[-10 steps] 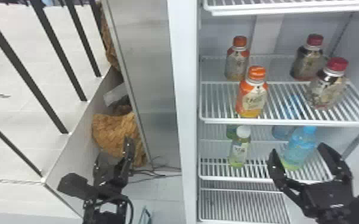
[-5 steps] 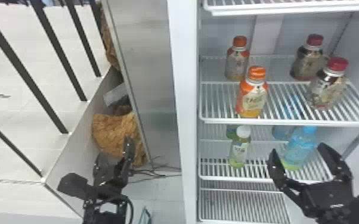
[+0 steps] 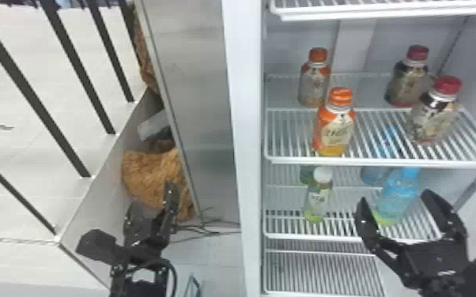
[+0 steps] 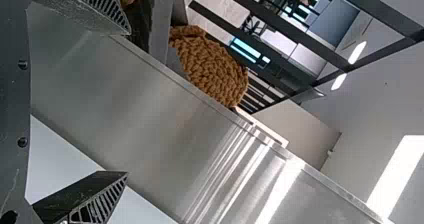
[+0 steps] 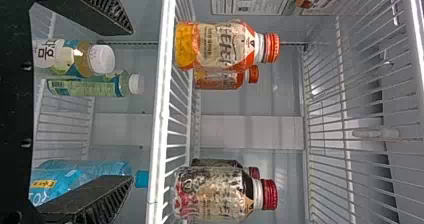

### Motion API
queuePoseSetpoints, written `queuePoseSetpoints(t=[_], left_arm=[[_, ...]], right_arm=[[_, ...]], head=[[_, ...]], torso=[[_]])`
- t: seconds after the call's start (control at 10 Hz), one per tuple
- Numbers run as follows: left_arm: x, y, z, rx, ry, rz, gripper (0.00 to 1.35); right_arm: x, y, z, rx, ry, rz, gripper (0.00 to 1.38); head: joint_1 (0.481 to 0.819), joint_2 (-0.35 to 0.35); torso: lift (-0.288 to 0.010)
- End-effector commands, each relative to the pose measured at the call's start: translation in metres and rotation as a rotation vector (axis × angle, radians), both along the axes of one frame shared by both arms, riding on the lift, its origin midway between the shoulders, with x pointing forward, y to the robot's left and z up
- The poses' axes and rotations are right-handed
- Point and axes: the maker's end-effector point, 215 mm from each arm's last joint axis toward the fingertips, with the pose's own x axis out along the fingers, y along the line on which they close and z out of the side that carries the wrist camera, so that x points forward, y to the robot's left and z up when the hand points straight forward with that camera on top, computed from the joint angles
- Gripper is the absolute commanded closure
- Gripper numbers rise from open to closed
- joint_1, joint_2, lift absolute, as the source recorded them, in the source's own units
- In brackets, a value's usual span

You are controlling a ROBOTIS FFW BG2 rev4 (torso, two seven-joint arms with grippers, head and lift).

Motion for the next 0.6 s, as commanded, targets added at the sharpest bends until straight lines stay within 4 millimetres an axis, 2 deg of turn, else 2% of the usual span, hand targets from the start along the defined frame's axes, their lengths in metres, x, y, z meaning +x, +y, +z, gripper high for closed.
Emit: queuePoseSetpoints(t=[0.0, 0.5], left_arm=[[0.0, 0.0, 0.0, 0.0, 0.0, 0.0, 0.0], [0.0, 0.0, 0.0, 0.0, 0.0, 0.0, 0.0]], right_arm=[[0.0, 0.0, 0.0, 0.0, 0.0, 0.0, 0.0], [0.0, 0.0, 0.0, 0.0, 0.0, 0.0, 0.0]], head=[[0.695, 0.093], [0.695, 0.093]], torso=[[-0.04], [-0.04]])
